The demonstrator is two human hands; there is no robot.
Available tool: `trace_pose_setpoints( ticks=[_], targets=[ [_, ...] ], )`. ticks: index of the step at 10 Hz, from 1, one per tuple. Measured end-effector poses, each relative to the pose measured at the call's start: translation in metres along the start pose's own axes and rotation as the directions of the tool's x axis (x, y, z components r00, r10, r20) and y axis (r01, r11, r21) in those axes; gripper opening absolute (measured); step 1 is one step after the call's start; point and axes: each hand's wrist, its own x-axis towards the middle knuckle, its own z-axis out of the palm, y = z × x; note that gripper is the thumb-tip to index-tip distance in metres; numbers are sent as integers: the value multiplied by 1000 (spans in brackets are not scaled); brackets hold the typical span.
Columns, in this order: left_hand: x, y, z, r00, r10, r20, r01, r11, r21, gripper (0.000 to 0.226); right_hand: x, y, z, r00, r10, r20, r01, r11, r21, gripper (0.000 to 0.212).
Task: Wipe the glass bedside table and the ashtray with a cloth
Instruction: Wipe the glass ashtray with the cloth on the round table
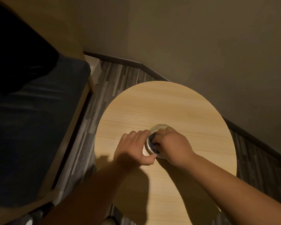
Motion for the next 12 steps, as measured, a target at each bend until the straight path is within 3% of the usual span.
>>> trace_pose_setpoints(
  ticks=[1,3,4,5,6,7,8,9,10,11,12],
  targets=[
    [2,3,-5,1000,-18,-14,18,999,-35,61,7,1,-3,996,47,-82,-52,997,-64,21],
    [2,2,-2,999,-37,33,37,999,-2,66,-15,2,-6,991,118,-58,-127,975,-180,22],
    [1,4,-1,999,-33,-27,33,999,-7,59,-19,-1,4,998,65,-24,-65,998,-19,22],
    [3,6,-5,997,-68,29,69,998,-2,59,-4,-2,3,998,38,-49,-37,999,30,24],
    [6,4,-8,991,-83,106,83,997,2,64,6,0,-9,993,79,-90,-93,983,-161,26],
    [7,4,-7,987,-97,127,100,995,-16,68,-7,2,-17,991,133,-28,-136,964,-230,26],
    [5,5,-6,994,-67,82,65,998,28,65,-22,-2,-6,996,83,36,-78,989,-128,25],
    [6,5,-6,988,-87,128,86,996,14,69,-22,17,-6,983,175,-63,-140,921,364,17],
    [3,3,-5,995,-74,71,73,997,28,70,-21,50,-22,850,505,-150,-248,635,732,11],
    [6,3,-8,988,-79,131,80,997,-3,83,-7,70,-18,837,547,1,-361,551,753,16],
    [7,1,-9,978,-90,187,99,994,-39,91,14,66,-7,906,418,69,-338,615,712,24]
  ],
)
